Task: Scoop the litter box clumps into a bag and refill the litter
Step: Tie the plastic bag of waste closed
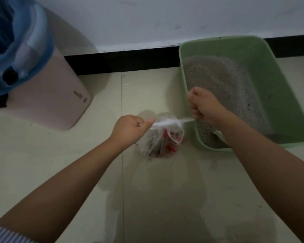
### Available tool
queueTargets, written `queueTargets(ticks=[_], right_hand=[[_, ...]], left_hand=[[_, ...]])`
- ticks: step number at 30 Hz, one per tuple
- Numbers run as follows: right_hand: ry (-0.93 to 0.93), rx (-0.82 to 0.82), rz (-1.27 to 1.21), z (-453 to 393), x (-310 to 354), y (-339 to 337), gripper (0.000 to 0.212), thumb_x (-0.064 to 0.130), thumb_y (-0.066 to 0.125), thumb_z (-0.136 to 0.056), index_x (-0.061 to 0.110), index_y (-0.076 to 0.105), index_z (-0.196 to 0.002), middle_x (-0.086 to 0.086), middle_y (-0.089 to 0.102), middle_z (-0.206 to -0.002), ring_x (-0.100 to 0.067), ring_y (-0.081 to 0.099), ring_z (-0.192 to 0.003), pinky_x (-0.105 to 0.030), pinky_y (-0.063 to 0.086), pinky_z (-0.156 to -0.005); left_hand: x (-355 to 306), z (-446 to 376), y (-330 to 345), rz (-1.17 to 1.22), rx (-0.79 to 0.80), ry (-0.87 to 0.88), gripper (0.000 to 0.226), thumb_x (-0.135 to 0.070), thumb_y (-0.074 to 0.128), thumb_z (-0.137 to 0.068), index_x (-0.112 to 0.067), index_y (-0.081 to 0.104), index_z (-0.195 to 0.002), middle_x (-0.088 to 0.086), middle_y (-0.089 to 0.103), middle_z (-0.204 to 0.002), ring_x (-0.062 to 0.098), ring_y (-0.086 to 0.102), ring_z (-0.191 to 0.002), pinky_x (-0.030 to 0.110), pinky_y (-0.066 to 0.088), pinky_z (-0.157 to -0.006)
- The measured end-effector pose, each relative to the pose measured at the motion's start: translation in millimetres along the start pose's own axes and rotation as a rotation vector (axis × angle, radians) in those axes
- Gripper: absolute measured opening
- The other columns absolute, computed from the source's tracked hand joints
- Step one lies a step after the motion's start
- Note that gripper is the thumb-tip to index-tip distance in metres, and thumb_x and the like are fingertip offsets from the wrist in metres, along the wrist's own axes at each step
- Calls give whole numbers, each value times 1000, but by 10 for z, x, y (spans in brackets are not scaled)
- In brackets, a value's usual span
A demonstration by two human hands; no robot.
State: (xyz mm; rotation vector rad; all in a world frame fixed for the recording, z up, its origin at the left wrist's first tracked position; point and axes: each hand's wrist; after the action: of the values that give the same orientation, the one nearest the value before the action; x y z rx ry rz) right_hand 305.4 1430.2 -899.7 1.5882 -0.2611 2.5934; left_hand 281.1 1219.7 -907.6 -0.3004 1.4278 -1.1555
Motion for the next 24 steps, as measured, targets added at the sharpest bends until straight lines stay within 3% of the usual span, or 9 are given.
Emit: queueTargets(ticks=[3, 7, 9, 12, 14, 15, 18, 21, 24], right_hand=[[28, 89, 381, 93, -74, -73, 33, 10, 38, -99, 16, 37, -66, -1, 31, -53, -7, 31, -36, -12, 28, -35], [12, 138, 824, 92, -1, -37, 26, 15, 40, -98, 12, 41, -72, -2, 38, -63, -15, 38, -56, -22, 32, -48], [-27, 151, 928, 93, 98, 50, 19, 17, 39, -99, 9, 44, -82, -5, 42, -70, -16, 40, -59, -26, 32, -50], [-82, 233, 1154, 117, 88, 185, 33, 20, 38, -99, 14, 36, -67, -10, 44, -86, -22, 45, -78, -26, 23, -61], [-102, 304, 1265, 169, 11, 269, 30, 28, 43, -97, 16, 37, -70, -9, 44, -89, -21, 45, -83, -24, 24, -64], [-86, 341, 1292, 221, -22, 296, 25, 34, 48, -94, 12, 43, -82, -9, 46, -92, -21, 47, -84, -24, 27, -65], [-60, 384, 1435, 295, -64, 336, 48, 39, 58, -88, 7, 42, -120, -11, 55, -116, -28, 55, -105, -28, 39, -75], [-41, 388, 1553, 301, -45, 388, 44, 40, 42, -95, 5, 56, -118, -15, 57, -123, -27, 54, -114, -29, 43, -88], [-36, 370, 1529, 233, -18, 407, 38, 29, 40, -97, 2, 61, -113, -17, 60, -120, -29, 55, -112, -29, 44, -88]], left_hand=[[403, 72, -48, 146, -2, -152, 57, -21, 57, -90, -18, 28, -41, -2, 24, -29, 8, 32, -29, 21, 25, -46], [756, 165, -103, -130, 39, -163, 56, -24, 51, -93, -18, 24, -44, 0, 24, -42, 9, 30, -38, 18, 21, -45], [840, 150, -163, -223, 13, -164, 55, -32, 45, -93, -18, 26, -44, 3, 27, -45, 20, 35, -48, 23, 23, -48], [931, 155, -189, -237, -2, -206, 56, -23, 47, -95, -16, 25, -44, 4, 27, -45, 21, 33, -50, 30, 22, -50], [968, 187, -154, -40, 0, -287, 55, -20, 51, -93, -16, 25, -45, 2, 23, -46, 16, 27, -46, 25, 24, -49], [971, 203, -131, 120, -1, -350, 54, -20, 53, -92, -17, 26, -45, 0, 24, -46, 15, 25, -46, 22, 26, -50], [871, 208, -88, 670, -18, -543, 39, -22, 52, -93, -14, 44, -56, 2, 44, -52, 15, 42, -51, 22, 36, -57], [664, 144, -75, 1232, 69, -578, 40, -28, 42, -97, -12, 50, -61, -1, 66, -59, 6, 65, -61, 26, 48, -72], [443, 59, -57, 1495, 190, -464, 62, -35, 31, -98, -12, 46, -43, -2, 62, -53, 9, 66, -62, 28, 47, -79]])
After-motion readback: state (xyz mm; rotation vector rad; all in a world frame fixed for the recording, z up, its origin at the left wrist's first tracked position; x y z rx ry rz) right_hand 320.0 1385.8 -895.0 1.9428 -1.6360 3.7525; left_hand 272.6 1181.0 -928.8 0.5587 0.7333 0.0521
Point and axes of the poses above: each hand's wrist, its own z-axis away from the middle knuckle, its own y-axis out of the palm, x = y × z
